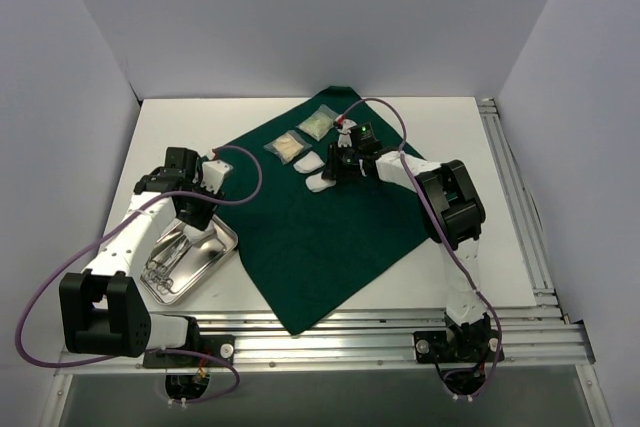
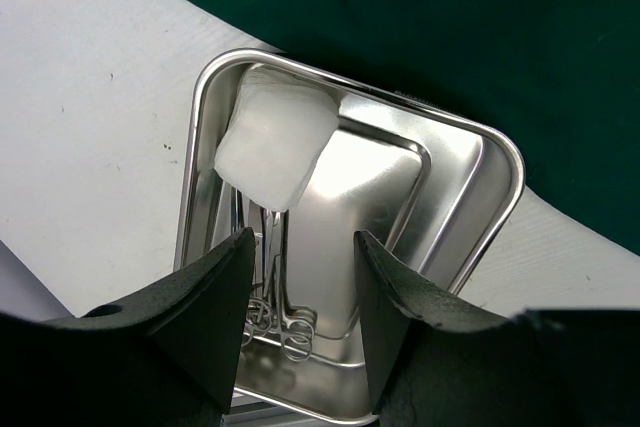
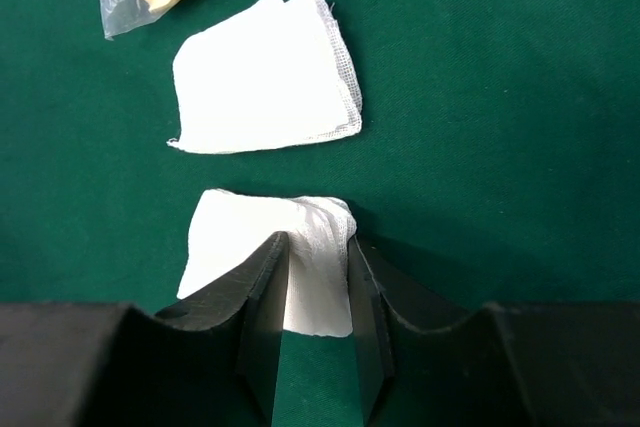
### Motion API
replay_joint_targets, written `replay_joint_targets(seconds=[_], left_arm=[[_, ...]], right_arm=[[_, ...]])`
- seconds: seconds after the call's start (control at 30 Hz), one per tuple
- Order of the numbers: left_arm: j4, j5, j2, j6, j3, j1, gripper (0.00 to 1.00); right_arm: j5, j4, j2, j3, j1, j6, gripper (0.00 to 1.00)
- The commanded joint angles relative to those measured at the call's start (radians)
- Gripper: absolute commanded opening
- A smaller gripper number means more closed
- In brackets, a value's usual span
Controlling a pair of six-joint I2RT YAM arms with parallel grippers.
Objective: Prepare the surgical pack
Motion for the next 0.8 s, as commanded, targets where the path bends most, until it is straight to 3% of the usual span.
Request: replay_joint_targets(seconds=[0.0, 0.17, 0.27, 0.77], left_arm=[[-0.001, -0.016, -0.023, 0.001, 0.035, 0.005, 0.54], [0.002, -0.022, -0.023, 0.005, 0.033, 0.005, 0.54], [0.002, -0.033, -0.023, 0.01, 0.032, 0.005, 0.54], [0.004, -0.053, -0.035, 0.025, 0.042, 0.005, 0.53]], right_arm=[[-0.039, -0.053, 0.004, -0.03, 0.019, 0.014, 0.26], [-0.047, -0.041, 0.003, -0.033, 0.024, 0.011, 0.06], [-0.061, -0.043, -0.022, -0.029, 0.024, 0.002, 0.0], [-0.102, -0.09, -0.206, 0.066, 0.083, -0.05, 0.0]])
